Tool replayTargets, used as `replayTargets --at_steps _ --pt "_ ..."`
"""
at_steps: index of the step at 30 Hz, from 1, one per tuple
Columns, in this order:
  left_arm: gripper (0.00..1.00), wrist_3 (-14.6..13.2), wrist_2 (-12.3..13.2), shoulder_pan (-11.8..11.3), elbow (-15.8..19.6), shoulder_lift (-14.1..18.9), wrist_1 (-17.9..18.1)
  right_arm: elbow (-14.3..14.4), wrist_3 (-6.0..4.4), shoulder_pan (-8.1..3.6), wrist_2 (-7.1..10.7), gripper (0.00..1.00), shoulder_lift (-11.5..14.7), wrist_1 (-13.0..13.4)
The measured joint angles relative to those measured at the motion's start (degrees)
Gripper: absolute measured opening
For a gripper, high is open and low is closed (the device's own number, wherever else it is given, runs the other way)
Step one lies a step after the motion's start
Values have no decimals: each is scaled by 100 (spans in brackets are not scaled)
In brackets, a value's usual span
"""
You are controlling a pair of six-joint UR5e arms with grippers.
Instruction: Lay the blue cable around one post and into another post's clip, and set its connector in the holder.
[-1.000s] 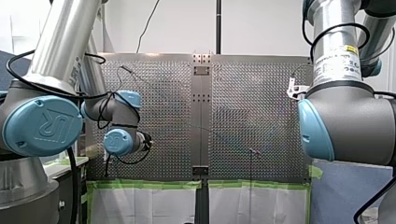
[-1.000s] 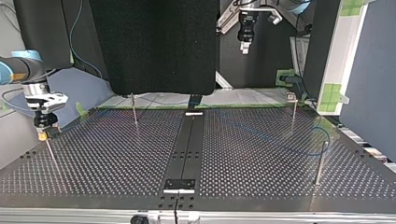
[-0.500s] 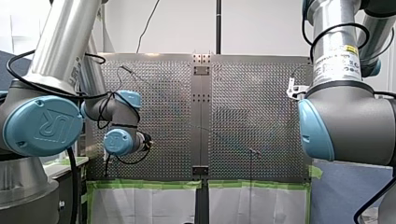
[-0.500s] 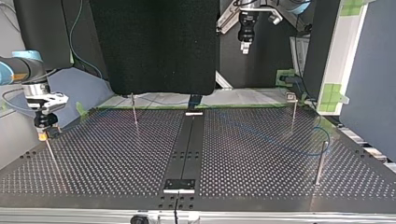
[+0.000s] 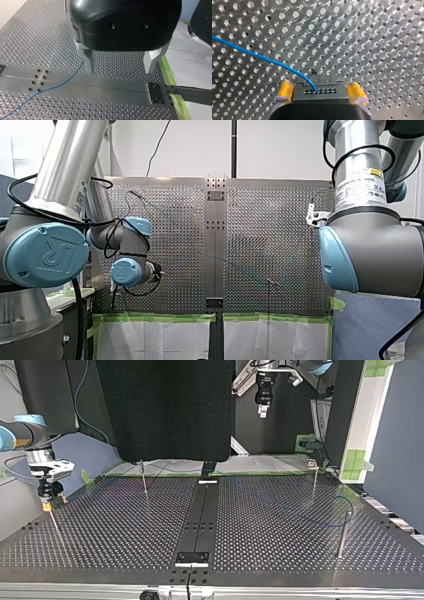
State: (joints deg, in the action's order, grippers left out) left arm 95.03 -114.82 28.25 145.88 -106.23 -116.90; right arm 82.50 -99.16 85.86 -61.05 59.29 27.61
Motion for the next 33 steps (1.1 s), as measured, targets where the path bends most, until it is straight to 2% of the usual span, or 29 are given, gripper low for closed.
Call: replayTargets --at_steps 11,21,33 --pt "100 -3 7 -26 0 0 -1 1 16 1 -16 100 0 -22" --pt "100 -13 8 -44 0 0 -1 1 83 9 -127 100 18 -48" --pt "100 -17 8 -46 0 -1 -1 3 89 16 -243 100 41 -50"
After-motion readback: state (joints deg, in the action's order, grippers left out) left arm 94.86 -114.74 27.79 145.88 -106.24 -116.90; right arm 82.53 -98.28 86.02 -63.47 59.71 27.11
